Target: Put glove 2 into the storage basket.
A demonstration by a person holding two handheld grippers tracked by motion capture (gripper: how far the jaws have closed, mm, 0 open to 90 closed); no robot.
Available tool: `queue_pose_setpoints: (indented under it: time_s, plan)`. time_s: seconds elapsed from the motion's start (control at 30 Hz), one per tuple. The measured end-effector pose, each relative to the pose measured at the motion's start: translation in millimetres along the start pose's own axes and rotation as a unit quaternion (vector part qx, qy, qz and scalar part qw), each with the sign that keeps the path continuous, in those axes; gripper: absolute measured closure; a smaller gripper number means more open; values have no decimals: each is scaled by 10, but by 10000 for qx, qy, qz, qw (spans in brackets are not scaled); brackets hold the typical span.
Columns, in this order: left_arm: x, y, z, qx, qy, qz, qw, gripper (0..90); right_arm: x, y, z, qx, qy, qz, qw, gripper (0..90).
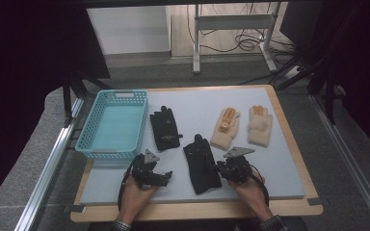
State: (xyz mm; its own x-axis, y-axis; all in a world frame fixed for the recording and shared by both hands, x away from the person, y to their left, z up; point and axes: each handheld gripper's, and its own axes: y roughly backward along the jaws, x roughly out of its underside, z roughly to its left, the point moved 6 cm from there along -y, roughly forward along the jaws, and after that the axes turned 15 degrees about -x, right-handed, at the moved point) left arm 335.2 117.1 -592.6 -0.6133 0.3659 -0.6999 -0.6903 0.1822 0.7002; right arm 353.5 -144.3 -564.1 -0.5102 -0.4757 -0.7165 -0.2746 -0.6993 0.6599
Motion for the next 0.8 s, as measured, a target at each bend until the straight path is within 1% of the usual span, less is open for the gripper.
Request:
queue_pose_setpoints:
  time_s: [0.03,0.1,0.2,0.3,0.37,0.4,0.47,0.53,0.63,0.7,0.8]
  plan:
    - [0,0,0,0,0,0,10000,40,0,0,0,0,0,0,10000,753]
    - [0,0,0,-2,-2,-1,10000,41,19,-44,75,-89,4,-41,10000,772]
    - [0,0,1,-1,-5,0,10000,40,30,-83,159,-270,-4,-73,9996,778]
    - [1,0,1,-1,-7,1,10000,40,24,-102,233,-370,109,-3,9993,775]
    - [1,0,1,-1,-7,1,10000,41,14,-96,246,-388,145,12,9991,763]
    - [0,0,1,-1,-6,0,10000,41,-40,-62,211,-335,226,-61,9992,730]
    - [1,0,1,-1,-8,1,10000,41,-129,-21,132,-264,183,-220,9992,703]
    - [1,1,2,0,-7,2,10000,41,-220,-21,61,-332,115,-301,9989,669]
    - [1,1,2,-1,-8,2,10000,41,-359,-89,-50,-268,168,-267,9991,616]
    - [1,1,2,1,-8,5,10000,41,-465,-147,-111,-304,163,-298,9990,592]
    - [1,1,2,1,-9,7,10000,41,-638,-234,-170,-370,236,-333,9985,560]
